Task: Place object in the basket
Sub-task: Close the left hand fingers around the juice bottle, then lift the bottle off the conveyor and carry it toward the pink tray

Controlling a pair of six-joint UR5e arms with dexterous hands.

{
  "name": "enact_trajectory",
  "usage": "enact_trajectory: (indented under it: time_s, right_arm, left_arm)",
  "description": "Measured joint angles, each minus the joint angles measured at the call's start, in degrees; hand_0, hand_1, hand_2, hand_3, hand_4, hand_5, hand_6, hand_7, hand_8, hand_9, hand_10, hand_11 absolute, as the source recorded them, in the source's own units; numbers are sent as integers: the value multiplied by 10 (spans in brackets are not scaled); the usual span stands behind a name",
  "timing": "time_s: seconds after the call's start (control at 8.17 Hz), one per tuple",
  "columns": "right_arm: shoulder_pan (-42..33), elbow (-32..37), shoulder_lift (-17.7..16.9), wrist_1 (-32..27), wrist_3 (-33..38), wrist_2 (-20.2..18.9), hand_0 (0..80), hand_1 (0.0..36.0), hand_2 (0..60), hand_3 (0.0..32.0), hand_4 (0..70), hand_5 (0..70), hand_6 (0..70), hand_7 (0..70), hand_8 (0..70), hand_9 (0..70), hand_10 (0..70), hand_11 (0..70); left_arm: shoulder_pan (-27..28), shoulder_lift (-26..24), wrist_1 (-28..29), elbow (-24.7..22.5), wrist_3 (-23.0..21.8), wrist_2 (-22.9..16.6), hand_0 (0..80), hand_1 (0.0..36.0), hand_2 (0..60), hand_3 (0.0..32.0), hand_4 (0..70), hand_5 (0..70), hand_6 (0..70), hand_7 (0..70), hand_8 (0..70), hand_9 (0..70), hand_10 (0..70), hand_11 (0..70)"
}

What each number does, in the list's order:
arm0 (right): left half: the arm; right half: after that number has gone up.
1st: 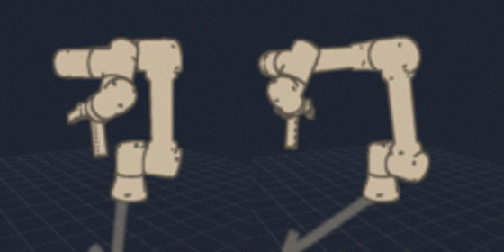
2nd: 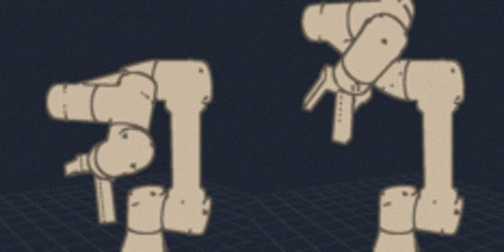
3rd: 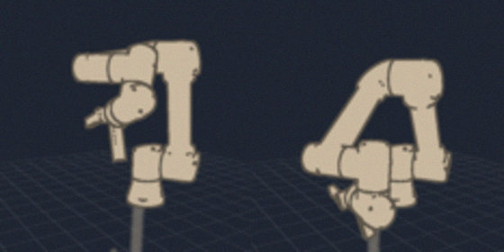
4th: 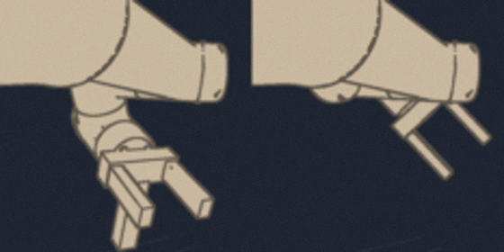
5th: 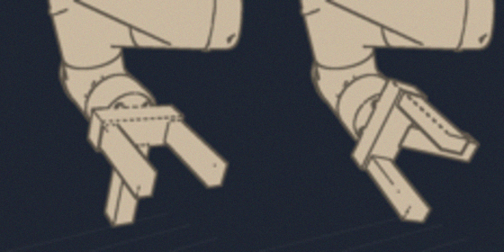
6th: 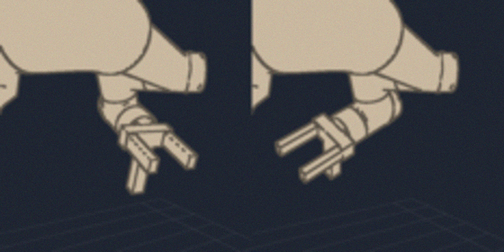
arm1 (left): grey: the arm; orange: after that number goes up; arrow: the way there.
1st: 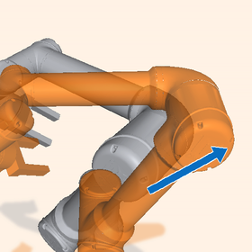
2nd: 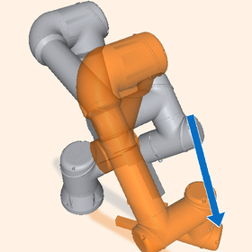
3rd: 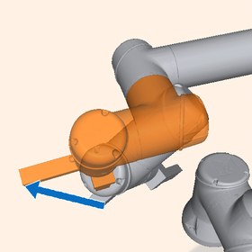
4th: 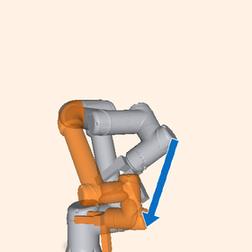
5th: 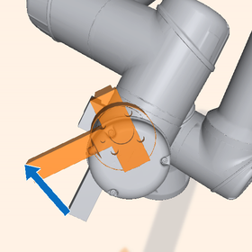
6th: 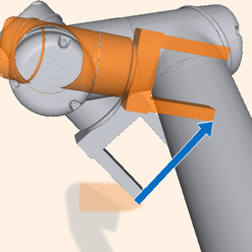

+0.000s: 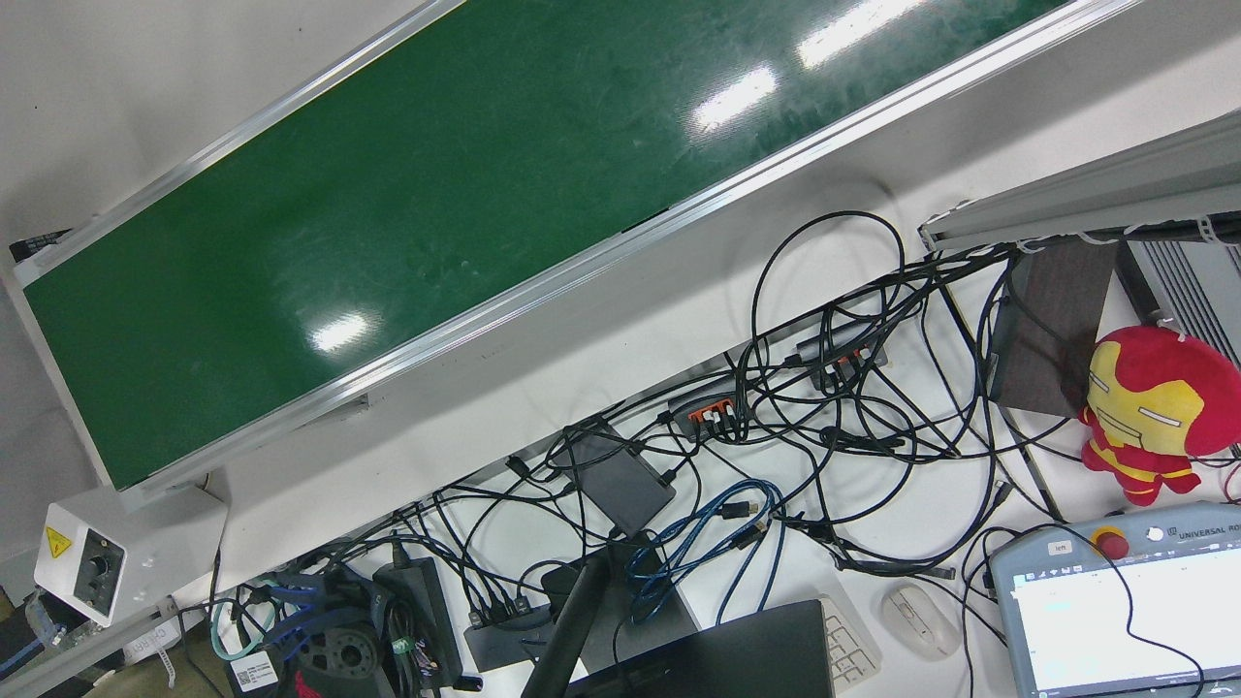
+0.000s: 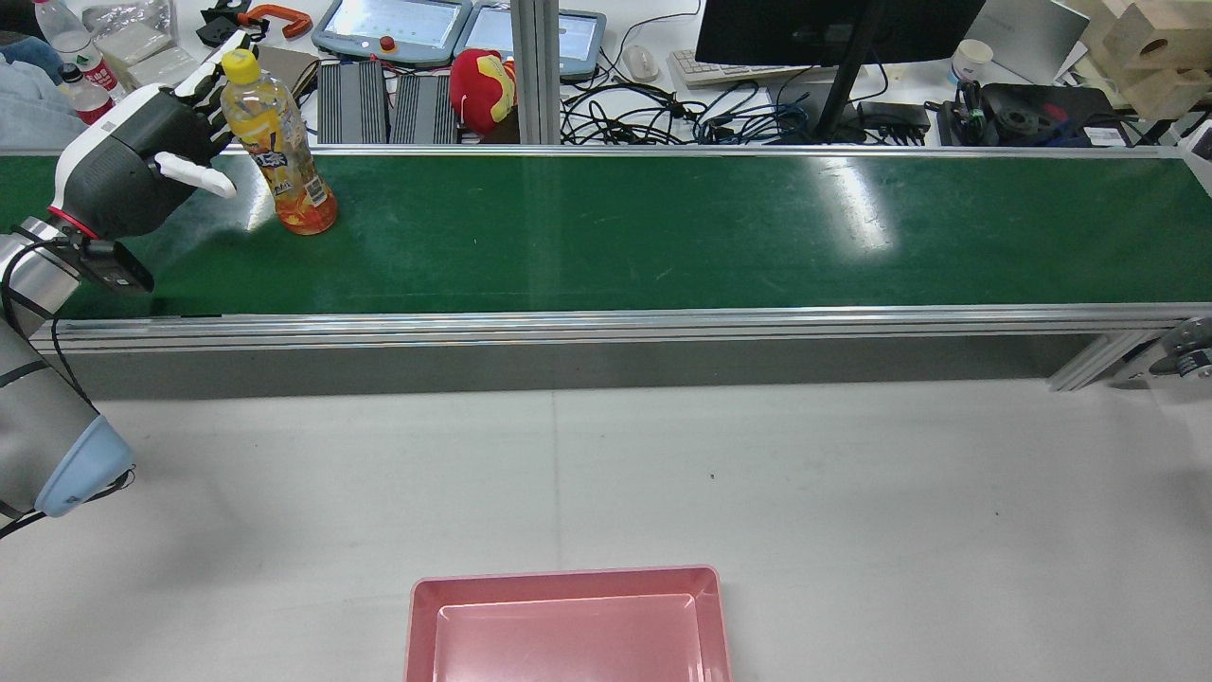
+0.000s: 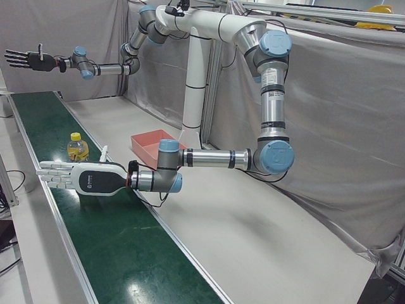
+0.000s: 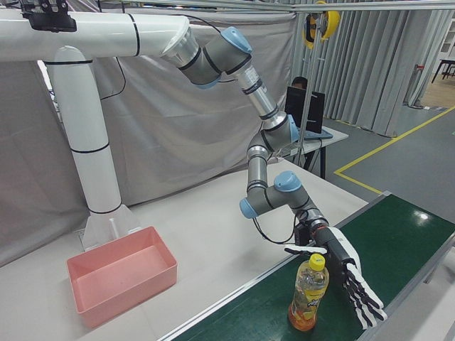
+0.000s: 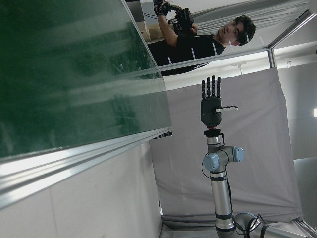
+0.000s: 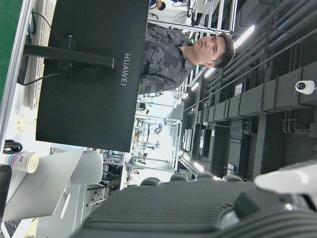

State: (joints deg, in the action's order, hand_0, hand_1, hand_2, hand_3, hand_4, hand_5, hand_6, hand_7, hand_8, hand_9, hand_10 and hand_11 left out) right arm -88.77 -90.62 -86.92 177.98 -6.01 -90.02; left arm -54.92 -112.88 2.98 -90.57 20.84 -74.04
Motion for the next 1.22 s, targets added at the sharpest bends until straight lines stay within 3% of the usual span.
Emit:
enact_trajectory:
  time_s: [0.37, 0.49, 0.61, 0.73, 0.86, 0.98, 1.22]
  right_arm:
    - [0, 0, 0, 0, 0, 0, 0, 0, 0, 0, 0, 0, 0, 0, 0, 0, 0, 0]
    - [0, 0, 0, 0, 0, -1, 0, 0, 0, 0, 0, 0, 0, 0, 0, 0, 0, 0]
    - [0, -1, 0, 0, 0, -1, 0, 0, 0, 0, 0, 0, 0, 0, 0, 0, 0, 0]
    - [0, -1, 0, 0, 0, -1, 0, 0, 0, 0, 0, 0, 0, 0, 0, 0, 0, 0]
    - [0, -1, 0, 0, 0, -1, 0, 0, 0, 0, 0, 0, 0, 0, 0, 0, 0, 0]
    - [0, -1, 0, 0, 0, -1, 0, 0, 0, 0, 0, 0, 0, 0, 0, 0, 0, 0]
    - [0, -1, 0, 0, 0, -1, 0, 0, 0, 0, 0, 0, 0, 0, 0, 0, 0, 0]
  left_arm:
    - [21, -6, -3, -3, 3, 0, 561, 89, 0, 0, 43, 46, 0, 0, 68, 94, 81, 136]
    - [24, -14, -9, -4, 0, 0, 594, 149, 0, 0, 124, 322, 18, 58, 143, 201, 219, 337]
    - [26, -24, -17, -5, -7, 1, 631, 218, 60, 0, 266, 632, 124, 295, 335, 476, 477, 690]
    - [27, -40, -39, -6, -20, 1, 683, 253, 245, 0, 353, 700, 224, 476, 523, 700, 683, 700]
    - [27, -61, -70, -7, -27, 1, 800, 283, 451, 0, 568, 700, 533, 700, 700, 700, 700, 700]
    - [27, -82, -101, -10, -27, 1, 800, 357, 600, 0, 682, 700, 700, 700, 700, 700, 700, 700]
    - [27, -97, -143, -32, -23, 13, 800, 360, 600, 0, 700, 700, 700, 700, 700, 700, 700, 700]
